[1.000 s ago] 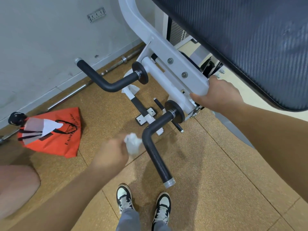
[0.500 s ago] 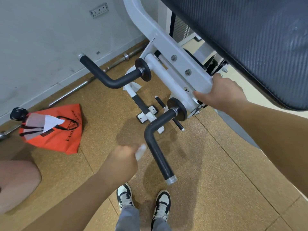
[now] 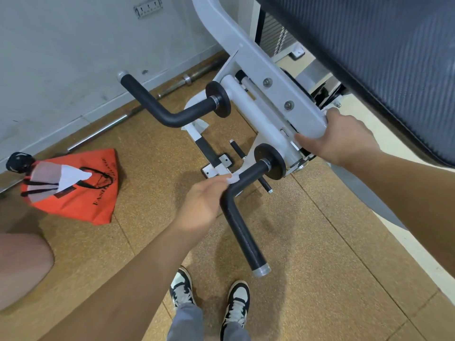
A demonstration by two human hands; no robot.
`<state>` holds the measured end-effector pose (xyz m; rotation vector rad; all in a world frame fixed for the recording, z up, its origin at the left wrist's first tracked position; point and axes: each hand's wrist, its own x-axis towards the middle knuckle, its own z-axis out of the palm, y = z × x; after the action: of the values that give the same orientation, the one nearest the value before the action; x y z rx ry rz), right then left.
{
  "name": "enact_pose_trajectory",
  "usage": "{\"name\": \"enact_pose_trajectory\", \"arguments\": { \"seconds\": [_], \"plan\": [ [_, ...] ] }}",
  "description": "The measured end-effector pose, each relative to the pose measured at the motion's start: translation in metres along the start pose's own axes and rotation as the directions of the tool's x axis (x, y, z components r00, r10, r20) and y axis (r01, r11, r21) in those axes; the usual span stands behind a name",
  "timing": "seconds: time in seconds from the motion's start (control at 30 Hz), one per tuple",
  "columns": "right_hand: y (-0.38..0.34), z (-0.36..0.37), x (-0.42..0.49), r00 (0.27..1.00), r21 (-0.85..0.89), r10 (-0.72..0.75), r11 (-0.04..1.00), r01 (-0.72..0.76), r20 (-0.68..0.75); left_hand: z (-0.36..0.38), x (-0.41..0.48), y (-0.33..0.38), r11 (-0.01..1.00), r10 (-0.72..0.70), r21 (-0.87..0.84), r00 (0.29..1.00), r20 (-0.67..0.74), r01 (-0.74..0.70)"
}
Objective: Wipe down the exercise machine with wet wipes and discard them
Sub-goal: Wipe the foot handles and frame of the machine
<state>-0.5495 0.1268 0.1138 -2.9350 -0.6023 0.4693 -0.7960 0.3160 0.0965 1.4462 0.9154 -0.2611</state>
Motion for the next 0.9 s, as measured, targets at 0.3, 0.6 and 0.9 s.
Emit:
{"name": "enact_pose_trajectory", "arguments": {
  "seconds": [0.3, 0.6, 0.9],
  "plan": [
    [0.000, 0.004, 0.002, 1.000, -0.034, -0.006, 0.999, 0.006, -0.015, 0.006, 0.010, -0.006, 0.995, 0.008, -0.098, 1.000, 0.000, -0.008],
    [-0.002, 0.003, 0.002, 1.000, -0.041, 0.014, 0.999, -0.014, -0.004, 0.038, 0.004, 0.001, 0.809, -0.303, -0.577, 0.921, -0.246, 0.112],
    [-0.005, 0.001, 0.001, 1.000, -0.027, 0.029, 0.999, -0.029, 0.009, 0.004, 0.000, -0.015, 0.720, -0.535, -0.604, 0.828, -0.168, 0.342]
  ]
}}
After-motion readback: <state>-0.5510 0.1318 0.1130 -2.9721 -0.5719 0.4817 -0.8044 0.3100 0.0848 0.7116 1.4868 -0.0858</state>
